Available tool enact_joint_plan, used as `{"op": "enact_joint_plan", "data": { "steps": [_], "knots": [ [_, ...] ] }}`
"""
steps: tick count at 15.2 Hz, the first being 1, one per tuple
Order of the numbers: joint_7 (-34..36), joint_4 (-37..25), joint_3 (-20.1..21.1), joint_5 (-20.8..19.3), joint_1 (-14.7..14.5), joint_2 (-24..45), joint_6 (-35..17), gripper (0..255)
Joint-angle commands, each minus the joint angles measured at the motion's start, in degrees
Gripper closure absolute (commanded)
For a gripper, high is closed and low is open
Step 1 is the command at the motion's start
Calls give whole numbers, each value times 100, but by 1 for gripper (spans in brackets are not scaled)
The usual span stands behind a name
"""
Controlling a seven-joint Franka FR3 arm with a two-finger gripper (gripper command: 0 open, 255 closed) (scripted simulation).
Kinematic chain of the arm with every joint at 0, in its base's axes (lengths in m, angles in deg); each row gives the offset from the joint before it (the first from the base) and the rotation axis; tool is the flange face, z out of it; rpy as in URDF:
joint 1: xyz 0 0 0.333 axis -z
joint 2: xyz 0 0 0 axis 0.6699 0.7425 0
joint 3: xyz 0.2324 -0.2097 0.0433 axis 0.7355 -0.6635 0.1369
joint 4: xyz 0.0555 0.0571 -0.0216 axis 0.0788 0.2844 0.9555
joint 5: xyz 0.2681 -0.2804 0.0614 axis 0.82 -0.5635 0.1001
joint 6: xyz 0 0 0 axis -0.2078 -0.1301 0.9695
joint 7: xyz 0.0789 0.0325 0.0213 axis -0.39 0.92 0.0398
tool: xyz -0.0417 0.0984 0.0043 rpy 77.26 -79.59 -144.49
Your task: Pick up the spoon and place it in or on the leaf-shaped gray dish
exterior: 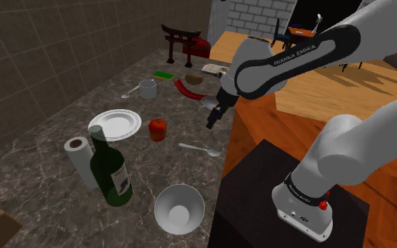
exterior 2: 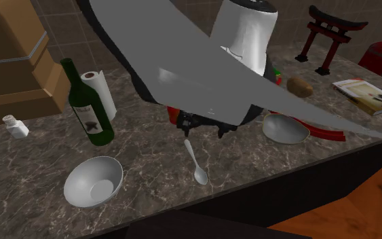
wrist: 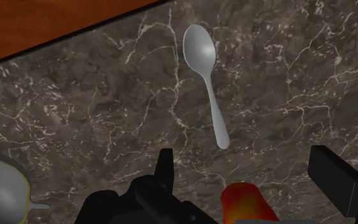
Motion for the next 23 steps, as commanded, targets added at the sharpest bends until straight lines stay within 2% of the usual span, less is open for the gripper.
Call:
{"op": "enact_joint_plan", "data": {
  "steps": [1, 5, 7, 9, 12, 16, 17, 23],
  "knots": [
    [-164, 66, -22, 175, -148, 461, -576, 0],
    [-706, -34, -164, 815, -608, 1584, -1648, 0],
    [-1214, -184, -269, 1431, -919, 2184, -2111, 0],
    [-1909, -398, -272, 2274, -1149, 2739, -2449, 0],
    [-2427, -564, -130, 2921, -1152, 3102, -2630, 0],
    [-3144, -825, 177, 3776, -1016, 3585, -2847, 0],
    [-3245, -865, 233, 3891, -981, 3654, -2879, 0],
    [-3243, -864, 240, 3888, -973, 3654, -2880, 0]
  ]
}}
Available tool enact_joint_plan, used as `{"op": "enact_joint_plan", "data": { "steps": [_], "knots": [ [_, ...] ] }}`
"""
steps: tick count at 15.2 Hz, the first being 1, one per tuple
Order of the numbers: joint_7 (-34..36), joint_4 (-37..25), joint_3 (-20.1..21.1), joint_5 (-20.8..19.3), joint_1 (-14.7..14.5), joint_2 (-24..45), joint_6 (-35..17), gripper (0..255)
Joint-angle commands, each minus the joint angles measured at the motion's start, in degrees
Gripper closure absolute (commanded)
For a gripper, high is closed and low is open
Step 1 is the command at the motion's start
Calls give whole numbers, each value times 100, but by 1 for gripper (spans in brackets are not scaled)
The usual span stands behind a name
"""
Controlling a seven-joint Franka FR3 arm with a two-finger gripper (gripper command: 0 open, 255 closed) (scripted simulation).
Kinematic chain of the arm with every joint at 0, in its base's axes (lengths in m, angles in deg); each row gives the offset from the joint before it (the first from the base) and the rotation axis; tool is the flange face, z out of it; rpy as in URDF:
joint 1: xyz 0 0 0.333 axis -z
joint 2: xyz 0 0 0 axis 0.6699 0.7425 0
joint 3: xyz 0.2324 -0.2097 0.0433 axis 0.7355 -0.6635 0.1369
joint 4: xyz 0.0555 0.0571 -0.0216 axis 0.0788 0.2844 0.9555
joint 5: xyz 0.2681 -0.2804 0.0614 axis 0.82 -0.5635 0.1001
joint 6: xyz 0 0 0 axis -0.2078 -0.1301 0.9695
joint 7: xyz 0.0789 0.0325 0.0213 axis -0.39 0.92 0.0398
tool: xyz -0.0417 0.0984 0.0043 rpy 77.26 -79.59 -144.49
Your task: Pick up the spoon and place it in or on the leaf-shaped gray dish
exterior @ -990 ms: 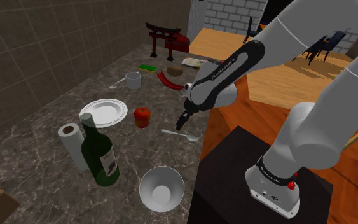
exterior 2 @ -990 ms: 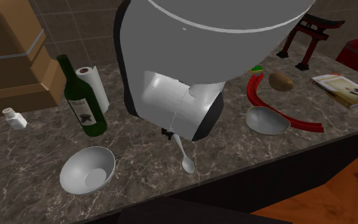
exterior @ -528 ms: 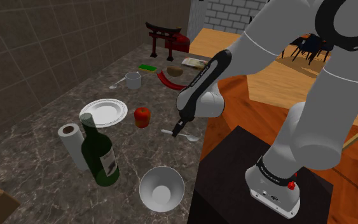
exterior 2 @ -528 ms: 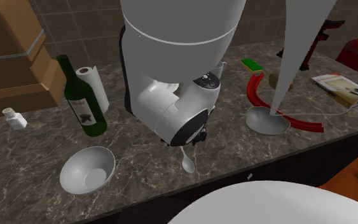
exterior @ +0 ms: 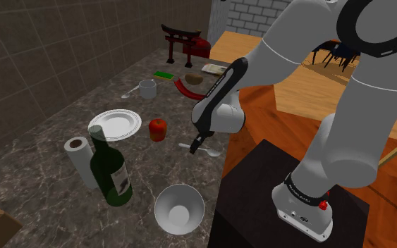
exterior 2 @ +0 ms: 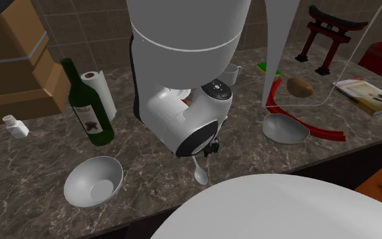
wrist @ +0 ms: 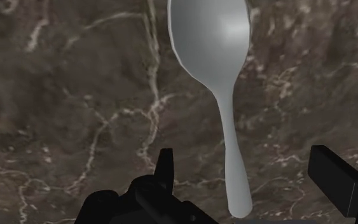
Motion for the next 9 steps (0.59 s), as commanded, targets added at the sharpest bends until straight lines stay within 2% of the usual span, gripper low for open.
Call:
{"op": "enact_joint_plan", "data": {
  "steps": [1, 2, 9],
  "knots": [
    [0, 0, 0, 0, 0, 0, 0, 0],
    [0, 0, 0, 0, 0, 0, 0, 255],
    [0, 0, 0, 0, 0, 0, 0, 255]
  ]
}}
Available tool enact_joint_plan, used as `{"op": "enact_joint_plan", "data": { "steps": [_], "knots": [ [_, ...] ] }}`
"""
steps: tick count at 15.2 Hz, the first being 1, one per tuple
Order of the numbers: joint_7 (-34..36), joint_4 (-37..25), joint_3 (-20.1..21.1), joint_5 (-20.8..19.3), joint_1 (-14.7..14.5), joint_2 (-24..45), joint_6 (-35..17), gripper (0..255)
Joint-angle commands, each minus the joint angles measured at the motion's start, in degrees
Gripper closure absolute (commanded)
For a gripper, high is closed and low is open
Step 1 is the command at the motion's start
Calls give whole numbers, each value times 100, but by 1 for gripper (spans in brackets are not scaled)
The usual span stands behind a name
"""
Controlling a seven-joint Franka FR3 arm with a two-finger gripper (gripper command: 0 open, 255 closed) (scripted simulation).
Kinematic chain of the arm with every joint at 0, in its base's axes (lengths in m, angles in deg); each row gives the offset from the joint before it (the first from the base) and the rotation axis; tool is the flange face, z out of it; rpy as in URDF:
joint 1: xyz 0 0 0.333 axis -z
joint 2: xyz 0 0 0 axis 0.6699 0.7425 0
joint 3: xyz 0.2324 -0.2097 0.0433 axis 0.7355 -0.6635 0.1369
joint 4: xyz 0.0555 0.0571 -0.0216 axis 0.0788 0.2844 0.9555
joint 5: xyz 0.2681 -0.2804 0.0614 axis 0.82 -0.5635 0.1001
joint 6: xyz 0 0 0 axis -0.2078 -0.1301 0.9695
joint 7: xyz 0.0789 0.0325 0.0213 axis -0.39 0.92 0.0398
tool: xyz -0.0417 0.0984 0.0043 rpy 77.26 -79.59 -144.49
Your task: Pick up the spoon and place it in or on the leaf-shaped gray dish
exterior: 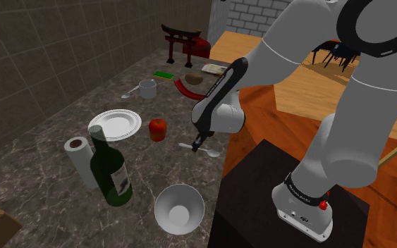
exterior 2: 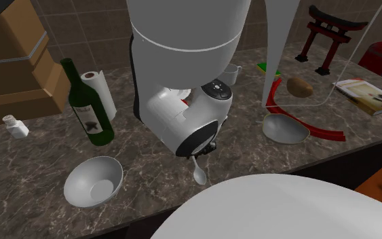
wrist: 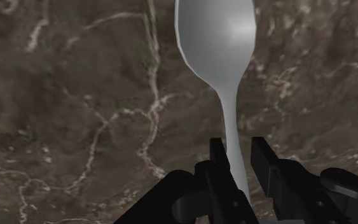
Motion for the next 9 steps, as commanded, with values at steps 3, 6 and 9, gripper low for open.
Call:
{"op": "enact_joint_plan", "data": {
  "steps": [3, 6, 9],
  "knots": [
    [210, 55, -101, -231, -68, -111, 57, 255],
    [833, 201, -379, -940, -234, -444, 233, 255],
    [1420, 316, -571, -1633, -302, -770, 423, 255]
  ]
}}
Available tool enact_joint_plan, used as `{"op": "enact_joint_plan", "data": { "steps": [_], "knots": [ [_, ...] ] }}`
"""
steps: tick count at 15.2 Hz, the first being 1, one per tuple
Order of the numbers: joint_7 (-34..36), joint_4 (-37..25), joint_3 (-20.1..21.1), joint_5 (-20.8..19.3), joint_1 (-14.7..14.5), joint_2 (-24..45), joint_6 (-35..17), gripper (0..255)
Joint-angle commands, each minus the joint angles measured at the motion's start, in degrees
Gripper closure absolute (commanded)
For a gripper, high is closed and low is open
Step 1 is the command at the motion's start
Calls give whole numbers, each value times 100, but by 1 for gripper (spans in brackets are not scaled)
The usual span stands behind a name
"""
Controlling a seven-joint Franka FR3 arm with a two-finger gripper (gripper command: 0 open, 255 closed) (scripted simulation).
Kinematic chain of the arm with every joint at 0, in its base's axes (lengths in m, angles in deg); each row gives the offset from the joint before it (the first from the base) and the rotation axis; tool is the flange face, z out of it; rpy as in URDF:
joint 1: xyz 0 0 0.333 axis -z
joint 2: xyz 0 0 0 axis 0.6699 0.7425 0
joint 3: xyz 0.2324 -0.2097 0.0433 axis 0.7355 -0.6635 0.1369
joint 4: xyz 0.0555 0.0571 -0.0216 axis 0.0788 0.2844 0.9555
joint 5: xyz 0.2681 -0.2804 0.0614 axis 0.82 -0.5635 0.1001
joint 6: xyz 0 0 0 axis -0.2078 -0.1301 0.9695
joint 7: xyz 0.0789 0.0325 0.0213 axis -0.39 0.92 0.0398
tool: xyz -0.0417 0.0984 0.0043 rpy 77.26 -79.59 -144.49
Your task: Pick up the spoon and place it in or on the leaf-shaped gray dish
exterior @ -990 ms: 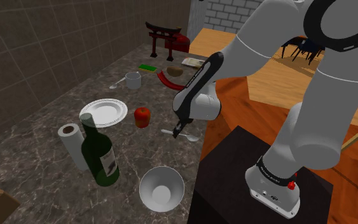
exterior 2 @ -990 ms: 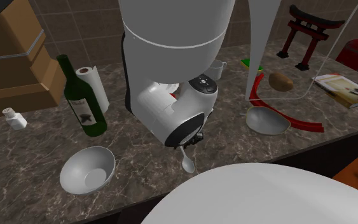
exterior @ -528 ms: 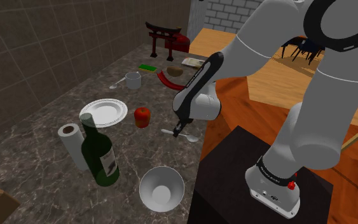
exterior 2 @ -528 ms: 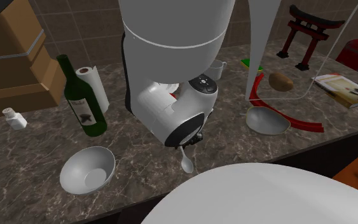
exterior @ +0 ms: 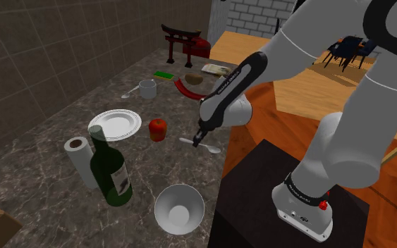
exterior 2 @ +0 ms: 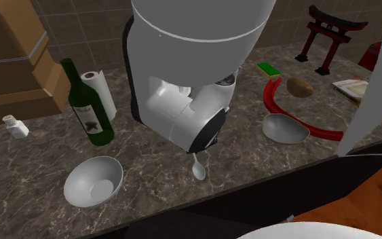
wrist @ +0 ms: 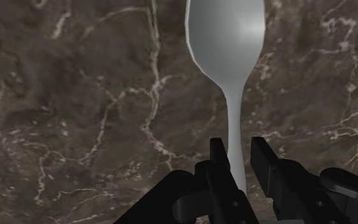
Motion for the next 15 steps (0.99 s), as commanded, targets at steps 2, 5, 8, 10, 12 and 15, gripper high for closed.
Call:
{"op": "enact_joint_plan", "data": {
  "steps": [2, 5, 8, 10, 12, 15],
  "knots": [
    [532, 83, -120, -636, -8, -298, 194, 255],
    [977, 136, -147, -1176, 74, -606, 427, 255],
    [1321, 156, -123, -1591, 186, -898, 683, 255],
    [1502, 154, -92, -1806, 264, -1084, 863, 255],
    [1653, 142, -60, -1984, 336, -1264, 1049, 255],
    [1838, 107, -14, -2195, 430, -1519, 1332, 255]
  ]
}}
